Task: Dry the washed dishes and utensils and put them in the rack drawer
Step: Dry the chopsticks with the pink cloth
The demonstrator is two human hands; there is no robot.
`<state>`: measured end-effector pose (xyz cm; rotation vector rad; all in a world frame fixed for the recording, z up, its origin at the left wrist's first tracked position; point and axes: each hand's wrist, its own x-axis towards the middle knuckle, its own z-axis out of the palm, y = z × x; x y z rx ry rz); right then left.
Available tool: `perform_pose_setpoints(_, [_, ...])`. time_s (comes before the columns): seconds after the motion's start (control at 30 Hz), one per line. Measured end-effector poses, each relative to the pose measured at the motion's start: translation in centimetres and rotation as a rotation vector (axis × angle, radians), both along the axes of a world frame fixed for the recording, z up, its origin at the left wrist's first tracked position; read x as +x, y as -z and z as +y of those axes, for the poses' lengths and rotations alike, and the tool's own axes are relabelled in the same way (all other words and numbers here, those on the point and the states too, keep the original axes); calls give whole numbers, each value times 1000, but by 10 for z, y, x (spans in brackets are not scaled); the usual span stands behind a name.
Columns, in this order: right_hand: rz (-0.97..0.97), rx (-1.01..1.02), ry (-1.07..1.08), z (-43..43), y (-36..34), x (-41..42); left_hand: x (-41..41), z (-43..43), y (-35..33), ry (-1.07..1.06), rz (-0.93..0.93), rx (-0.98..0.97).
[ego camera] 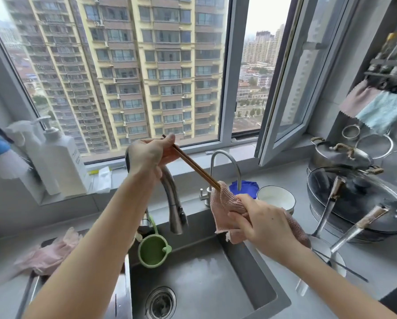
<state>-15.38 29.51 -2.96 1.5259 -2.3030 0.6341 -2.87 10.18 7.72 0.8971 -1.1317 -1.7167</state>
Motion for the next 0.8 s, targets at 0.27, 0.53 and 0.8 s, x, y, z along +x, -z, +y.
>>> perform_pose_setpoints(0.27, [-2,-68,-100,-59,-80,2,114,-63,-64,-376,109,-133])
perform_pose_setpoints(0.53, [-16,-167,-385,-169,-132,103,227,-92,-70,-542,150,-312])
perform_pose_setpoints(0.8, [-33,-145,-516,-254,-142,201,348,-122,-115,-840,36,-668])
